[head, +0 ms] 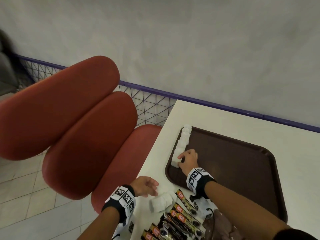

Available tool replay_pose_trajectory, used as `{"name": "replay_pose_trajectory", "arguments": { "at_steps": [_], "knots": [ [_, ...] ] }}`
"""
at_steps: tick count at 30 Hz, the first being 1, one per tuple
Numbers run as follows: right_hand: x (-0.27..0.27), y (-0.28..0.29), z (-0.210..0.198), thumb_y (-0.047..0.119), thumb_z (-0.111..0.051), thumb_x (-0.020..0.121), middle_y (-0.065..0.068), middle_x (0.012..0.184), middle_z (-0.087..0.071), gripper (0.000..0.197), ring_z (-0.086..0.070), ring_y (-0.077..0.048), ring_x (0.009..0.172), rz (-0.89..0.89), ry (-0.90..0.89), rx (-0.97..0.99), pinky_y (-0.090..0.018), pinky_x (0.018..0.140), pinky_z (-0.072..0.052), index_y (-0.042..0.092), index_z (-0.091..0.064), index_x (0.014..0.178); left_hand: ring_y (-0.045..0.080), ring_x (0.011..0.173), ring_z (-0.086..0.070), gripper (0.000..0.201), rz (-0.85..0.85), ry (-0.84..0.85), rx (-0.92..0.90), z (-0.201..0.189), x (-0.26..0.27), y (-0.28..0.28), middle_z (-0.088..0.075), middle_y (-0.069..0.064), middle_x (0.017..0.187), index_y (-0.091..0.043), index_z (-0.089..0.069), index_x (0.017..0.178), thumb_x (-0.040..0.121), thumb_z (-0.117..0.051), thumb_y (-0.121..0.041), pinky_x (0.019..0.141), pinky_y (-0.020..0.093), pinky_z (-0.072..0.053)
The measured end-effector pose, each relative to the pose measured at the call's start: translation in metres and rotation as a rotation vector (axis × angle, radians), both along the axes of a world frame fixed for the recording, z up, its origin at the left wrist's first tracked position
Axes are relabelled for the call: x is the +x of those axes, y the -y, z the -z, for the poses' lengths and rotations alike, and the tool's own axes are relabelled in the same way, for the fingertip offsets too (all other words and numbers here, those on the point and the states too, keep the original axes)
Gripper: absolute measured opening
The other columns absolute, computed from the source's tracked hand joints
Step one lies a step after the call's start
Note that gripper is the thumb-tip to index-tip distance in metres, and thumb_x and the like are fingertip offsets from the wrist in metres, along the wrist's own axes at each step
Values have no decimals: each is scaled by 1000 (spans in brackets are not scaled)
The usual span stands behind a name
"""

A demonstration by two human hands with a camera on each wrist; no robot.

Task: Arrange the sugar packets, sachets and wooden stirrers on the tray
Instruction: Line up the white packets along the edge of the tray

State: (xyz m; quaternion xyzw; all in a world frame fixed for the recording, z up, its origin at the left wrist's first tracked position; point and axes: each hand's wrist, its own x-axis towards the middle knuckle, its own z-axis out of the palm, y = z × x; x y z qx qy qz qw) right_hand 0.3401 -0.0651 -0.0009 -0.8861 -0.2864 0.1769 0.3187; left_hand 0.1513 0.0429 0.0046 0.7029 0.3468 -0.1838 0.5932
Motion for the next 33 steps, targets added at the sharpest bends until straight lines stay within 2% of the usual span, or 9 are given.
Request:
{"name": "replay_pose_trajectory", "arguments": {
  "at_steps": [4,6,8,12,14,20,25,29,33],
  "knots": [
    [-27,24,-17,1,-61,81,8,79,-48,25,-46,-4,70,-278,-158,13,-15,70,-38,23,-54,71,8,84,-55,31,172,-60,78,1,4,11,-59,-9,90,-22,-58,98,74,-77,-12,64,15,-45],
    [-42,36,-20,3,-59,81,11,72,-50,23,-46,1,61,-405,-259,-83,-10,59,-39,24,-53,73,11,88,-55,37,230,-78,142,1,4,15,-59,-6,94,-20,-59,103,72,-78,-13,64,15,-45],
    [-52,47,-19,6,-60,82,7,77,-54,12,-50,-4,67,-463,-261,-178,-12,62,-41,17,-59,86,12,88,-55,39,260,-74,213,3,3,19,-59,-4,95,-18,-61,105,70,-79,-13,63,13,-43],
    [-65,51,-16,19,-59,86,-10,116,-58,33,-56,-24,106,-559,-119,-375,-30,87,-44,8,-54,117,4,73,-51,30,277,-42,320,6,2,25,-54,-11,78,-25,-56,83,70,-78,-8,59,8,-39],
    [-73,49,-15,25,-59,87,-12,125,-52,40,-52,-27,114,-564,-93,-421,-32,93,-42,9,-49,122,5,71,-49,32,256,-22,342,7,2,29,-50,-12,75,-24,-54,86,71,-77,-7,58,8,-38],
    [-87,40,-12,34,-63,84,-12,128,-47,49,-45,-28,119,-510,-101,-452,-33,95,-39,12,-46,123,14,78,-52,44,171,38,344,12,-4,36,-51,-7,76,-20,-47,104,73,-74,-4,70,18,-43],
    [-94,38,-16,31,-69,77,-11,129,-49,56,-44,-28,121,-525,-82,-489,-36,99,-42,14,-48,126,12,72,-50,41,119,83,363,15,-9,38,-49,-7,75,-21,-44,104,76,-73,-12,60,12,-40],
    [-98,39,-19,13,-60,83,-10,127,-52,38,-52,-26,116,-467,-95,-355,-30,91,-43,12,-52,120,3,66,-49,40,120,129,367,15,-11,40,-51,-9,75,-22,-44,103,78,-74,-19,57,9,-37],
    [-93,42,-31,-3,-49,83,-7,118,-59,32,-58,-24,107,-410,-104,-265,-29,83,-46,14,-61,107,8,74,-53,54,61,186,247,6,-11,32,-55,-6,85,-19,-47,109,68,-81,-23,70,17,-43]
  ]
}}
